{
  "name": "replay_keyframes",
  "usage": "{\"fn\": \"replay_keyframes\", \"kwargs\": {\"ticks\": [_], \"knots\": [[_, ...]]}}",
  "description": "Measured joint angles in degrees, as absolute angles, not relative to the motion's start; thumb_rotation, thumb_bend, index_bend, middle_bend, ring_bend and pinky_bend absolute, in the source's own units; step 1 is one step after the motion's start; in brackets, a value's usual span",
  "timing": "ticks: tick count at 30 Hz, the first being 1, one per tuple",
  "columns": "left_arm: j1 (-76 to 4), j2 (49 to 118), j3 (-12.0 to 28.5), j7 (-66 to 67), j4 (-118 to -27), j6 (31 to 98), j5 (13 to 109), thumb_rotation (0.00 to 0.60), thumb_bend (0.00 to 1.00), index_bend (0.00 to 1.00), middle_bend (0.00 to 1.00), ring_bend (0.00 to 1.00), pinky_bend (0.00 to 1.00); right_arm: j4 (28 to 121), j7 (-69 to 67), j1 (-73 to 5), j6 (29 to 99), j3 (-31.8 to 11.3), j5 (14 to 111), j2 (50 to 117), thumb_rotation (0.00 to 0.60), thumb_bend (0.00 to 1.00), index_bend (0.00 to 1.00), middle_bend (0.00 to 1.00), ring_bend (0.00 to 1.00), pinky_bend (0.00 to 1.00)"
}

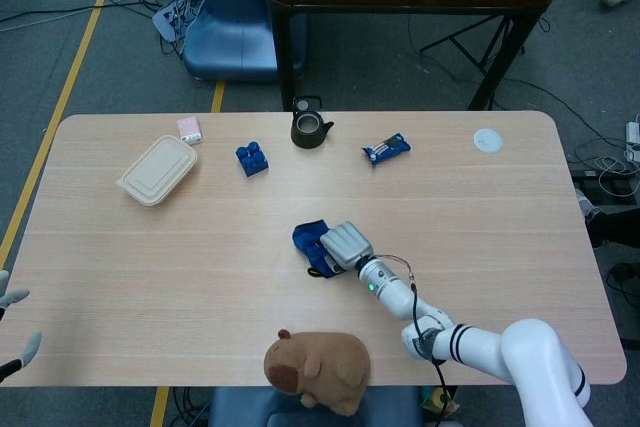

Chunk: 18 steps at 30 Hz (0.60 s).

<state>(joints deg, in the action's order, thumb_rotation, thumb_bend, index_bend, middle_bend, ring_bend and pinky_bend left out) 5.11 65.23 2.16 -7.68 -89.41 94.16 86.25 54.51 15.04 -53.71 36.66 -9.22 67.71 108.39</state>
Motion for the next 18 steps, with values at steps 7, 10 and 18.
{"fn": "replay_keyframes", "kwargs": {"ticks": [7,10,18], "knots": [[5.2,65.16,2.14,-7.71,-89.45,94.32,86.29,0.6,0.28,0.26,0.09,0.06,0.06,49.79,16.66,-53.89,36.88,-11.85,63.77,107.92,0.6,0.66,0.65,0.65,0.57,0.71],[5.18,65.19,2.12,-7.71,-89.44,94.28,86.33,0.6,0.28,0.26,0.09,0.06,0.06,49.05,16.39,-53.98,37.49,-13.72,62.05,107.71,0.6,0.66,0.65,0.65,0.57,0.71],[5.24,65.0,2.11,-7.38,-89.87,94.52,86.48,0.6,0.28,0.26,0.09,0.06,0.06,48.49,13.46,-54.92,41.54,-18.95,59.96,107.26,0.6,0.65,0.65,0.61,0.53,0.65]]}}
